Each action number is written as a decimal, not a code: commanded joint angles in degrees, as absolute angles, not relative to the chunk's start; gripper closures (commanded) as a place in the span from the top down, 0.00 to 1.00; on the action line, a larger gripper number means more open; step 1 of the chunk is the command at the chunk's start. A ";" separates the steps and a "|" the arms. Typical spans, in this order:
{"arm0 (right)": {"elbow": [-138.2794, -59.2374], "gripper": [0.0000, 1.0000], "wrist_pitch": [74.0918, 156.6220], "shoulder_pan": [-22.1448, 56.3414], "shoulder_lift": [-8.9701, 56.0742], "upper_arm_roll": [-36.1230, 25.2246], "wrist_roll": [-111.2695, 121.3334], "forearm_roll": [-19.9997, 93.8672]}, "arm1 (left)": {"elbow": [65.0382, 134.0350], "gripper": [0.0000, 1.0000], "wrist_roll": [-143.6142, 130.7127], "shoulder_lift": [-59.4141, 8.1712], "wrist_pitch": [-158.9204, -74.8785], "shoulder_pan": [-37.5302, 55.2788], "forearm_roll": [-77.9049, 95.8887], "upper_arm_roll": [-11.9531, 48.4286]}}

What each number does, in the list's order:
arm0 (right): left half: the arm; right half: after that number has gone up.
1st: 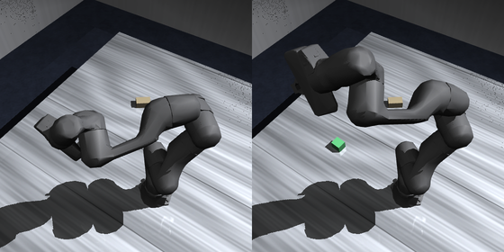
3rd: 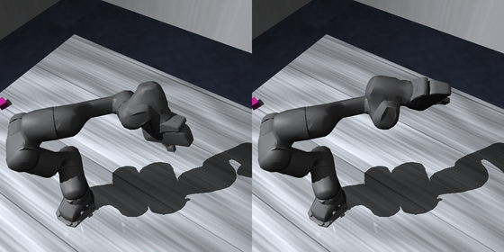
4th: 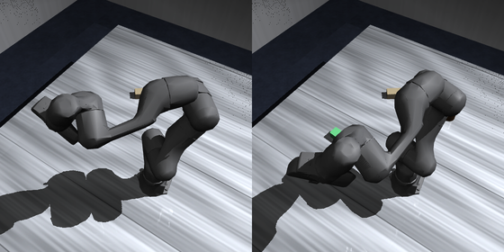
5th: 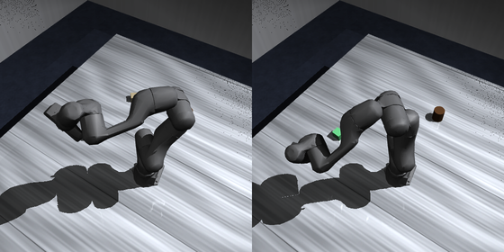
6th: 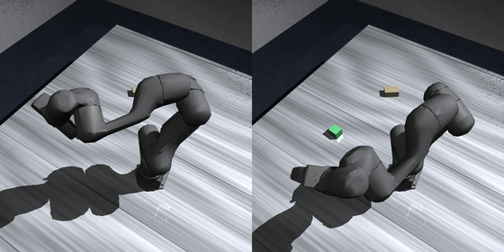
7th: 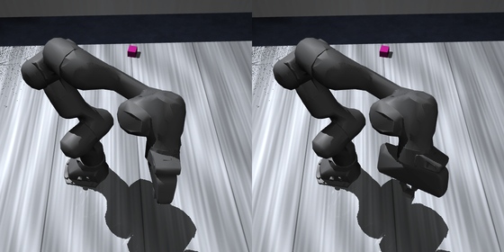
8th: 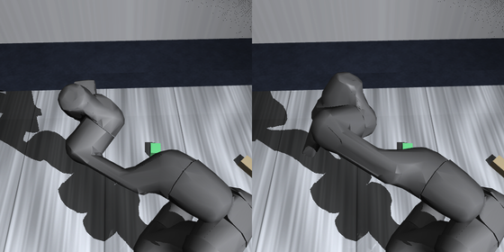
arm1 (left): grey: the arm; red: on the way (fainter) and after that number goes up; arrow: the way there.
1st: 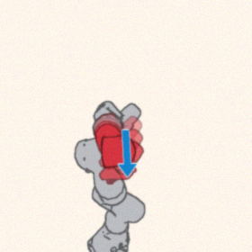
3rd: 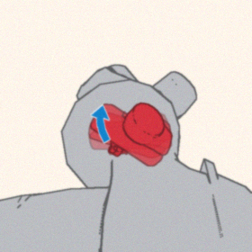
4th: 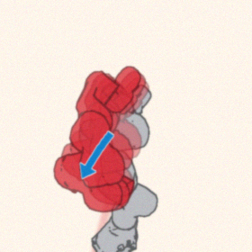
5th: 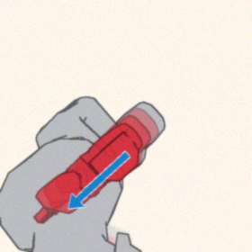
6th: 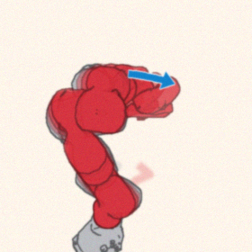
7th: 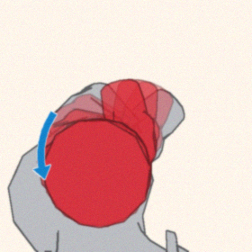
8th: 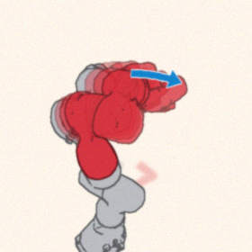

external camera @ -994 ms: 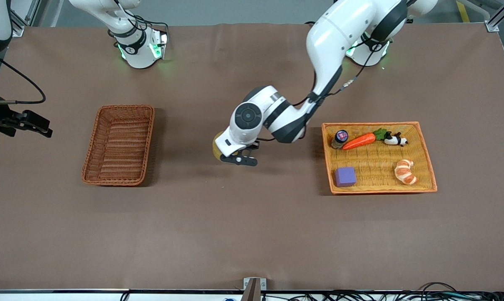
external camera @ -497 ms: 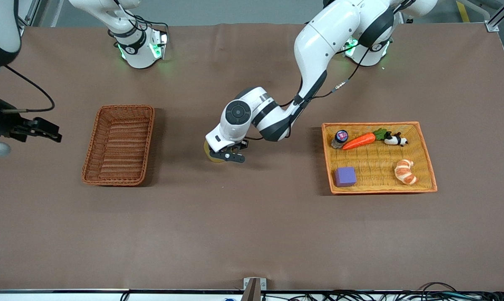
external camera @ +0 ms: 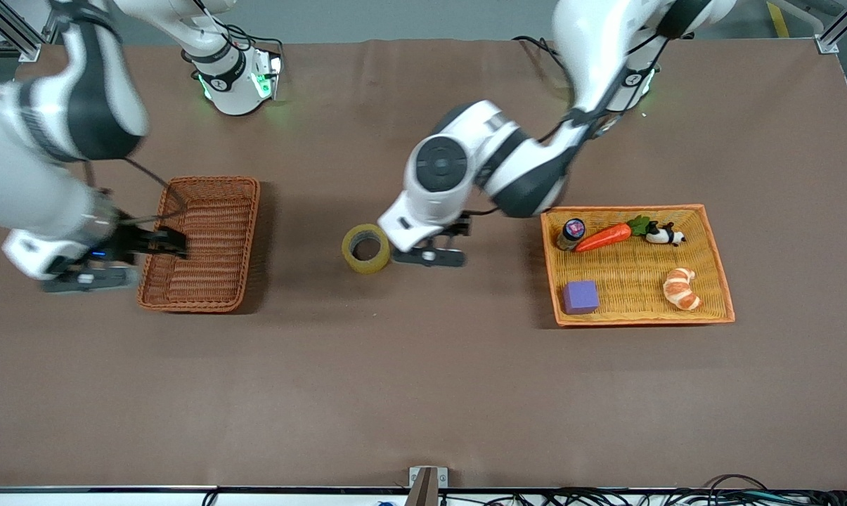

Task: Move tape to another basket
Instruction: 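Set the tape on the table while the right gripper reaches toward it, then grasp the tape with the right gripper while the left gripper withdraws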

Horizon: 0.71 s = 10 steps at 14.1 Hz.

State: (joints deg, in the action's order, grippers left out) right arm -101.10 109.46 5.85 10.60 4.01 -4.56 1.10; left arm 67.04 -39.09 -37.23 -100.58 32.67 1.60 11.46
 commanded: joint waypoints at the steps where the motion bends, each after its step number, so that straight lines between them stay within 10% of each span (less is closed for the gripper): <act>1: -106.52 1.00 113.37 5.98 9.92 9.30 -10.36 1.49 | 81.35 1.00 -38.41 -23.68 -101.16 26.48 1.23 11.87; 10: -116.19 1.00 139.30 12.74 23.29 18.37 -31.72 0.00 | 100.19 1.00 -21.38 1.31 -102.57 8.19 1.93 11.87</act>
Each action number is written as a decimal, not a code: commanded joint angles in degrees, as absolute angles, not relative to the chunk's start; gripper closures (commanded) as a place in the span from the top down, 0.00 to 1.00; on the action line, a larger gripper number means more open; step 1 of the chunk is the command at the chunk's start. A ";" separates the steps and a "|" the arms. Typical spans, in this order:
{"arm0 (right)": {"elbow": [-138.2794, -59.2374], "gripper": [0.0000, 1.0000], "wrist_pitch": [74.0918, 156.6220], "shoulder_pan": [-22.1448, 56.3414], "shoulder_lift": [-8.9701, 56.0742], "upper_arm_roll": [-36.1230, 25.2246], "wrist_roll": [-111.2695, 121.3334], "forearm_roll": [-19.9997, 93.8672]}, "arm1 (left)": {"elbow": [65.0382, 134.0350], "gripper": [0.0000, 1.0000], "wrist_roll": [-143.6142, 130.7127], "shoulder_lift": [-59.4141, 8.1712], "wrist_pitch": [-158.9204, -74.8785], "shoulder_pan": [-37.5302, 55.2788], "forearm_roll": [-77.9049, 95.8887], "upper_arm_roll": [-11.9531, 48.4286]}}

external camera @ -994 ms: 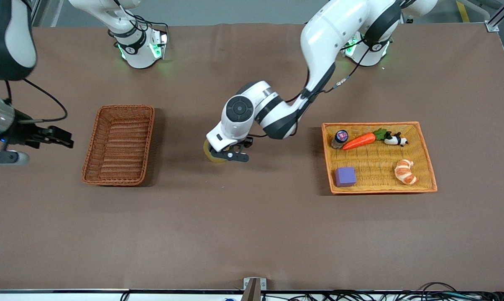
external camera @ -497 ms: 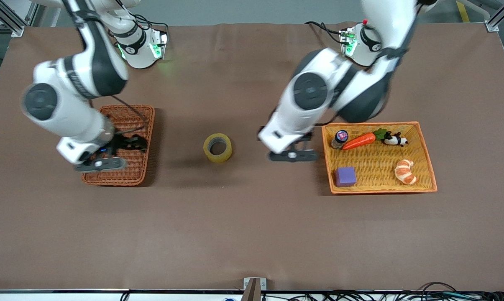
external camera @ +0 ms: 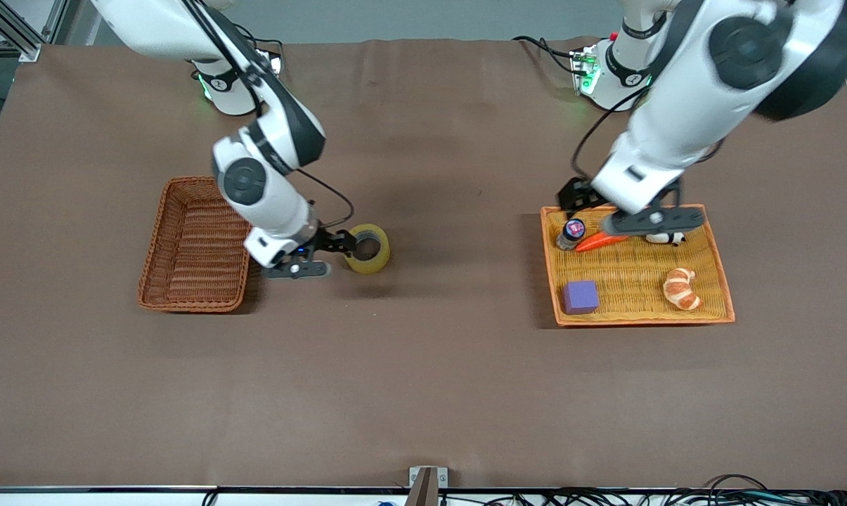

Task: Move tape to another basket
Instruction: 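Grasp the tape with the right gripper while the left gripper withdraws, then carry the tape with the right gripper and lower it into the basket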

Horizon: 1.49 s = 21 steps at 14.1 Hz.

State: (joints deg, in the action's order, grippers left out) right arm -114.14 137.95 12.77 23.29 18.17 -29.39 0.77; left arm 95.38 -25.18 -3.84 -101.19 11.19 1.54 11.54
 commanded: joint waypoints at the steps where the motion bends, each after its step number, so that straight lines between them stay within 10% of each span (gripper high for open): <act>1: -117.06 1.00 139.48 13.44 24.07 18.37 -32.08 0.00 | 99.85 1.00 -19.27 1.67 -101.79 6.26 2.02 11.87; 9: -116.90 0.95 143.26 13.80 29.79 18.19 -32.96 -0.26 | 96.77 1.00 -15.46 1.23 -98.00 1.43 1.41 11.68; 12: -116.46 0.45 143.26 13.80 31.02 18.11 -32.96 -0.35 | 96.94 1.00 -8.73 1.76 -98.00 -2.20 2.20 11.17; 16: -113.74 0.07 142.74 14.77 33.48 18.10 -39.27 -1.31 | 99.31 1.00 -3.61 4.48 -98.00 3.16 2.20 1.85; 21: -111.27 0.00 132.47 12.31 26.48 18.11 -39.90 -1.76 | 99.05 1.00 -5.01 3.52 -97.91 3.16 1.32 2.02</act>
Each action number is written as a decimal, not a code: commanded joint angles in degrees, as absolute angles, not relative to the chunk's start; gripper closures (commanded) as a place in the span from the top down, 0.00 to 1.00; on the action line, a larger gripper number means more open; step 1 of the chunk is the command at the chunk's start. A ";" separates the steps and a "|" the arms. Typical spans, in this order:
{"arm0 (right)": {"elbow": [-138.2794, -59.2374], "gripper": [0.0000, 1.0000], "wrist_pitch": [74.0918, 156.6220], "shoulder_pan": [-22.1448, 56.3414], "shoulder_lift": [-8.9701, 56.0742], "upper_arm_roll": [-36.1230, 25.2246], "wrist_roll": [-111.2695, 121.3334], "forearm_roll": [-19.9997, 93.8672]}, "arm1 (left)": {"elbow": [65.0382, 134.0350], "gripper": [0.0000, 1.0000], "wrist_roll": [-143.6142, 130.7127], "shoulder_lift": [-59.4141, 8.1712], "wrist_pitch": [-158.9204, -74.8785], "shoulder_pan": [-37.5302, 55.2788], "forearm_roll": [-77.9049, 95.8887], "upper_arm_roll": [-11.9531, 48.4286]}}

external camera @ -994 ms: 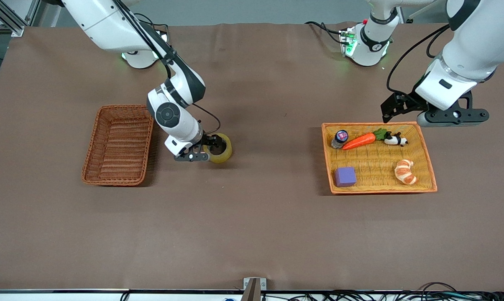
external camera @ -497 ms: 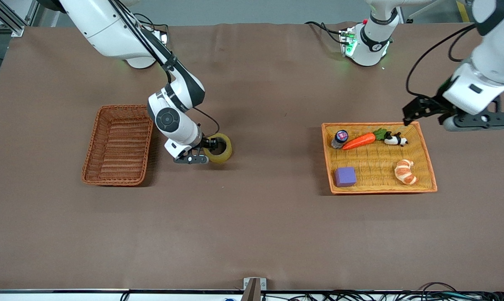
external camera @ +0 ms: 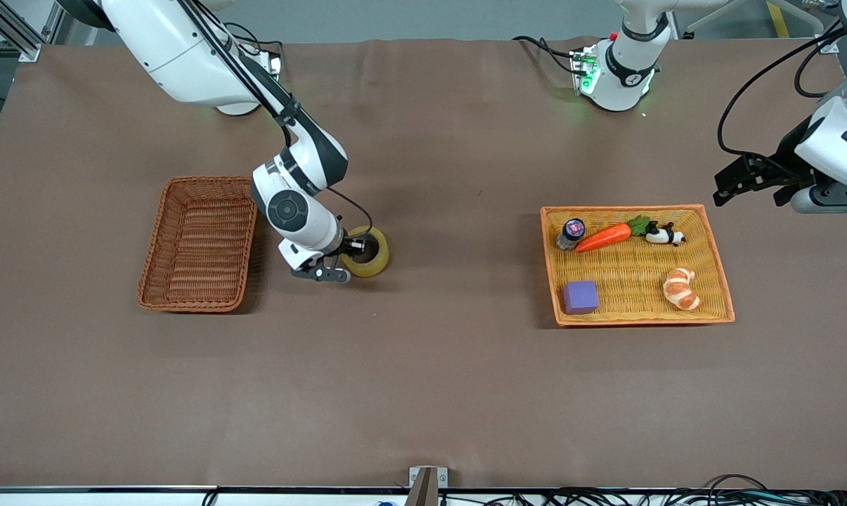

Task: Move tape to another basket
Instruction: 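Carry the tape with the right gripper and lower it into the basket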

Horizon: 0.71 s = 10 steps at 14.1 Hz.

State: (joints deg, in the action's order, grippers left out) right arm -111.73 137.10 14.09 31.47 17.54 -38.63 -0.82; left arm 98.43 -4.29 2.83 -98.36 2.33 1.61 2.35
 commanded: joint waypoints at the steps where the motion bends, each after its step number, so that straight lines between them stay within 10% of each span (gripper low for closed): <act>1: -111.44 0.00 130.36 11.43 23.32 17.93 -39.03 -2.28 | 99.05 1.00 -4.92 3.34 -97.91 3.16 1.32 2.11; 6: -114.24 0.01 114.27 9.05 11.00 5.49 -17.53 -2.99 | 98.35 1.00 -5.45 2.02 -97.91 3.25 1.41 2.20; 10: -119.34 0.01 117.32 8.35 10.81 -3.41 -8.01 -5.27 | 98.09 1.00 -7.03 1.93 -98.00 3.43 1.41 2.37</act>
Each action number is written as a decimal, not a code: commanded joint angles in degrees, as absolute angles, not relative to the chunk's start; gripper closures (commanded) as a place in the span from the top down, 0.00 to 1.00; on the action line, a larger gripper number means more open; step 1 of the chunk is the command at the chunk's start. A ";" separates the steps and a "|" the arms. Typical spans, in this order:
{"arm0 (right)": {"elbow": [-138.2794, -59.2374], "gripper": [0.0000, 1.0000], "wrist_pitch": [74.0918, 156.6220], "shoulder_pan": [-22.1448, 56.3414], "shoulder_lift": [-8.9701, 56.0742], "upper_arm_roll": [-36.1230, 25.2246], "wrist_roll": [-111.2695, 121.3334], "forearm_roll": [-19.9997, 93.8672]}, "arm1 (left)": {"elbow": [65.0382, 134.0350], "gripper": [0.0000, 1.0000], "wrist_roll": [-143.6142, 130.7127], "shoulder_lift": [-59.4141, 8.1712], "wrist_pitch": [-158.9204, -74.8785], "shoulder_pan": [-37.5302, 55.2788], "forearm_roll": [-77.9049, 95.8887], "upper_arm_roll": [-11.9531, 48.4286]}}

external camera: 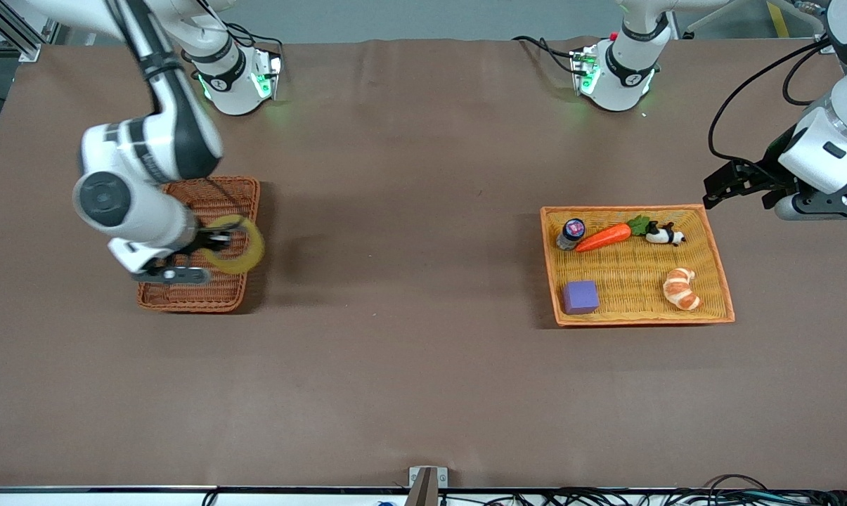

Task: Move tape to another basket
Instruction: 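Carry the tape with the right gripper and lower it into the basket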

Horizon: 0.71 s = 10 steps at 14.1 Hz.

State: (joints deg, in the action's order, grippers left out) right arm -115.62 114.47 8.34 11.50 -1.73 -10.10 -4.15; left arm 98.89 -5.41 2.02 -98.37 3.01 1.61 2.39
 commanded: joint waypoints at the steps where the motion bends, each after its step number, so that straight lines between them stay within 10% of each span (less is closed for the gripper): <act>1: -120.57 0.01 118.99 8.18 11.16 -4.12 -7.04 -5.53 | 97.91 1.00 -7.64 1.93 -97.91 3.34 1.41 2.37; 10: -129.20 0.09 134.11 7.03 17.13 -9.49 0.35 -5.71 | 98.00 1.00 -8.00 1.49 -97.65 3.16 1.49 2.37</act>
